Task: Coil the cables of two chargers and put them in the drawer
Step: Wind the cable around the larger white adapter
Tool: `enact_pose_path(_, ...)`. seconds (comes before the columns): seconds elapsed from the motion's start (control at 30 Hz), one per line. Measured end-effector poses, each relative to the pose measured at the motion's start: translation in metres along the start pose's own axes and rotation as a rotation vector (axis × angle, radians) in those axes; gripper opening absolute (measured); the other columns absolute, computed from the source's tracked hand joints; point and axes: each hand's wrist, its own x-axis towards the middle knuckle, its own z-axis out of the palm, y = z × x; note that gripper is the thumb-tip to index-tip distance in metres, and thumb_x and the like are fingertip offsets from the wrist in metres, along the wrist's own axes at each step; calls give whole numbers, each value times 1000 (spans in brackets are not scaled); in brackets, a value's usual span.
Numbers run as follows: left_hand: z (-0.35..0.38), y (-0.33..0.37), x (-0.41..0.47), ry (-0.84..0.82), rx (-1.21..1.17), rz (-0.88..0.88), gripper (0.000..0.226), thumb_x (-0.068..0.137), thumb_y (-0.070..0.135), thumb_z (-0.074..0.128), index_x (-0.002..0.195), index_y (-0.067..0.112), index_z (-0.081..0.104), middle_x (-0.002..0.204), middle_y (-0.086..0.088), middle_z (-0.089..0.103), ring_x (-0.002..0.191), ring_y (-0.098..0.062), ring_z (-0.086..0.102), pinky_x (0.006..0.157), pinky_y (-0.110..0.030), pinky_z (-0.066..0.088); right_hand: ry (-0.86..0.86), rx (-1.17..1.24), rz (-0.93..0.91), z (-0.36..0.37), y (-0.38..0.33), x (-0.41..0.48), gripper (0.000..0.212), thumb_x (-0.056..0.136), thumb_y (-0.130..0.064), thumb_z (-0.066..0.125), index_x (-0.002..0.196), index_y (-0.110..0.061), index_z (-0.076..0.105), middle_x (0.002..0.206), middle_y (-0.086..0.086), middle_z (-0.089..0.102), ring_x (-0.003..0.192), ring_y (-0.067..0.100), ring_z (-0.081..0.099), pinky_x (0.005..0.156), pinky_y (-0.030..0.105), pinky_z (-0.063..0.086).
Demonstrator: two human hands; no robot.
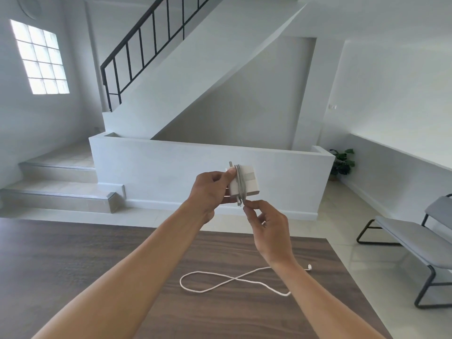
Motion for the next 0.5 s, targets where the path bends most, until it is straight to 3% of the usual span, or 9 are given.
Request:
enact_pose_path(0.13, -3, 4, -4, -106, 42, 30, 35, 96, 31, 59, 95, -3, 69, 87, -12, 71, 71, -27, 71, 82, -41, 60, -92, 53, 58, -3, 3, 9, 9, 91, -25, 64, 90, -24, 73, 80, -18, 70, 49, 8, 45, 54, 13, 38)
enact_pose_path(0.23, -8, 11, -6, -193, 136, 88, 37, 96, 30, 58, 97, -6, 68, 87, -14, 66, 73, -26, 68, 74, -37, 61, -175, 8, 97, -11, 7, 18, 15, 91, -31, 63, 85, -22, 73, 64, -13, 63, 49, 7, 46, 51, 12, 35)
enact_pose_path(0.4, -14, 9, -13, -333, 445, 188, 30, 95, 29, 60, 98, 1, 72, 85, -11, 66, 71, -16, 64, 64, -26, 57, -325, -90, 158, -22, 11, 42, 24, 87, -5, 53, 67, -13, 64, 53, -9, 49, 45, 5, 35, 49, 20, 30)
enact_pose_path(0.5, -20, 4, -12, -336, 603, 214, 27, 94, 32, 62, 100, 9, 74, 99, -16, 70, 75, -16, 66, 62, -22, 56, -526, -59, 225, -30, 2, 55, 33, 87, 0, 50, 66, -20, 65, 45, -15, 49, 46, 2, 38, 50, 15, 31)
